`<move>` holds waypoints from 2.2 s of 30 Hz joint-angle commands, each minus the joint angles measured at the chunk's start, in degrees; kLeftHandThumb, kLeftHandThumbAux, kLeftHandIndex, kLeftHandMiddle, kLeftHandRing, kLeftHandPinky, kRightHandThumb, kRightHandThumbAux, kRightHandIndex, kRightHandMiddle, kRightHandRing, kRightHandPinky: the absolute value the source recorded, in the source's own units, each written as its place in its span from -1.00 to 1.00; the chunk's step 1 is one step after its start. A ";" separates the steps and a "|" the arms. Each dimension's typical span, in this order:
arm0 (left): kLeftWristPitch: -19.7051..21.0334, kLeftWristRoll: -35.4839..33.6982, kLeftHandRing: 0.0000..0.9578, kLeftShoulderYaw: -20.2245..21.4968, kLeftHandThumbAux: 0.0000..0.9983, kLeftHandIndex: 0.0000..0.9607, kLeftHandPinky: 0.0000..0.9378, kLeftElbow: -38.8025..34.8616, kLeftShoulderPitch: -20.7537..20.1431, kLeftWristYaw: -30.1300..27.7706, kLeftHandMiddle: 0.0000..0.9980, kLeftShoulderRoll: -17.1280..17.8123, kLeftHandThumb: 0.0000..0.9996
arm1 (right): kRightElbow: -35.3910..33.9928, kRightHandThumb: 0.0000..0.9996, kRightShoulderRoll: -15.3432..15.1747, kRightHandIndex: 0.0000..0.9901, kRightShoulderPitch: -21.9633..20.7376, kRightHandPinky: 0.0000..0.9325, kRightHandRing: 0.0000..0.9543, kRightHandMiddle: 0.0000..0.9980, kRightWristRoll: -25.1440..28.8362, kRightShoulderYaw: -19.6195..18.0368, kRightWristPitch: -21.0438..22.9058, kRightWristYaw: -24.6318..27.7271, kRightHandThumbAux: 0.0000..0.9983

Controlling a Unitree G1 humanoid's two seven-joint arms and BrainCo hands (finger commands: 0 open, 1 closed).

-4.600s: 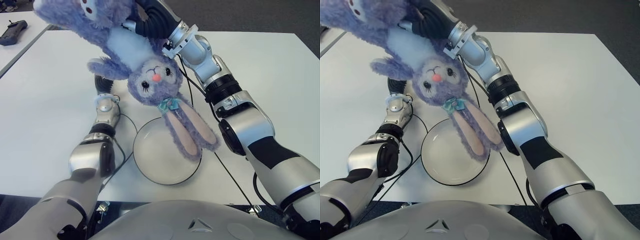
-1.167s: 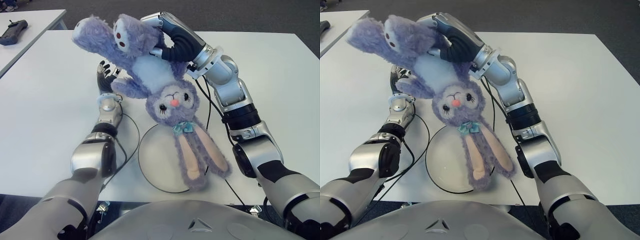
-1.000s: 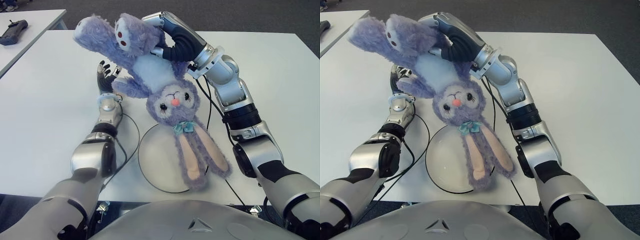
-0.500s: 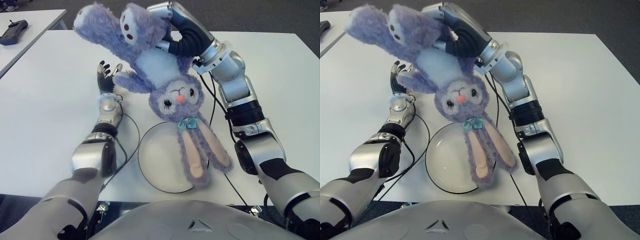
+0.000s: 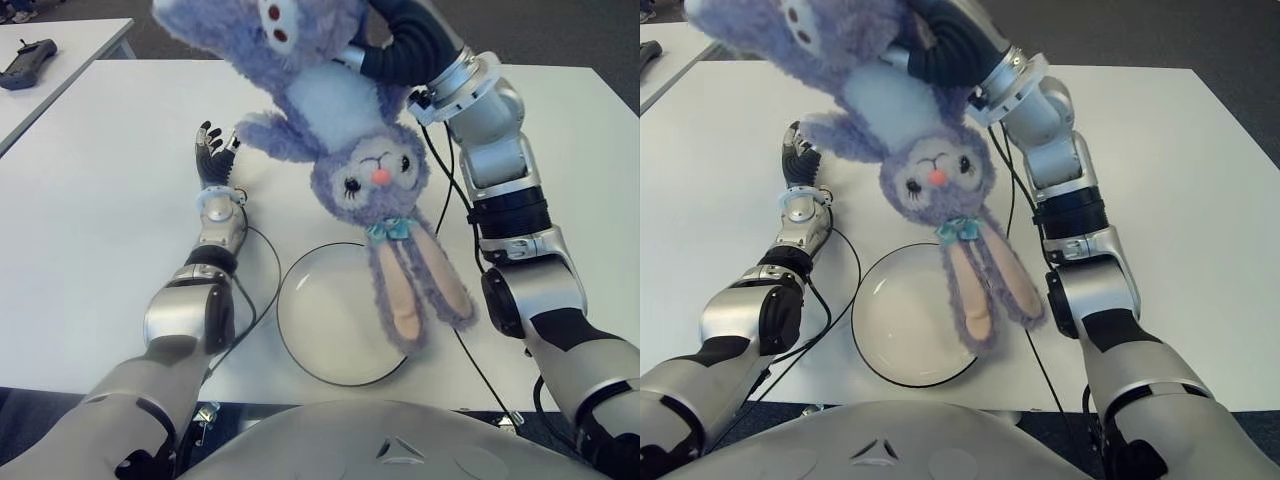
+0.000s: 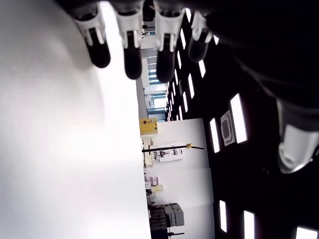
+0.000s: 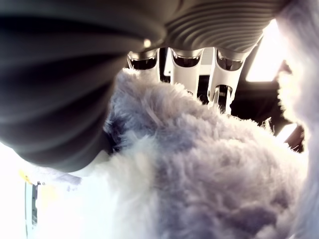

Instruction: Put the doll into the plate.

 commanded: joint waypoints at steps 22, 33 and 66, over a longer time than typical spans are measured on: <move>8.92 0.36 -0.73 -0.65 0.18 -0.77 -0.72 8.50 11.45 -0.66 -0.68 -5.97 -1.00 | -29.57 0.44 -0.86 -0.12 24.94 0.62 0.63 0.57 6.17 4.85 10.77 3.65 0.42; 7.62 -0.22 -0.70 0.13 0.16 -0.74 -0.69 8.40 12.15 -0.66 -0.66 -5.83 -1.00 | -36.31 0.42 -13.55 -0.12 26.72 0.51 0.59 0.54 11.21 4.76 22.18 20.48 0.44; 5.54 -0.50 -0.72 0.64 0.40 -0.78 -0.72 8.26 12.48 -0.58 -0.69 -5.99 -1.00 | -31.68 0.40 -10.93 -0.12 27.83 0.53 0.55 0.51 7.61 7.68 21.47 20.51 0.45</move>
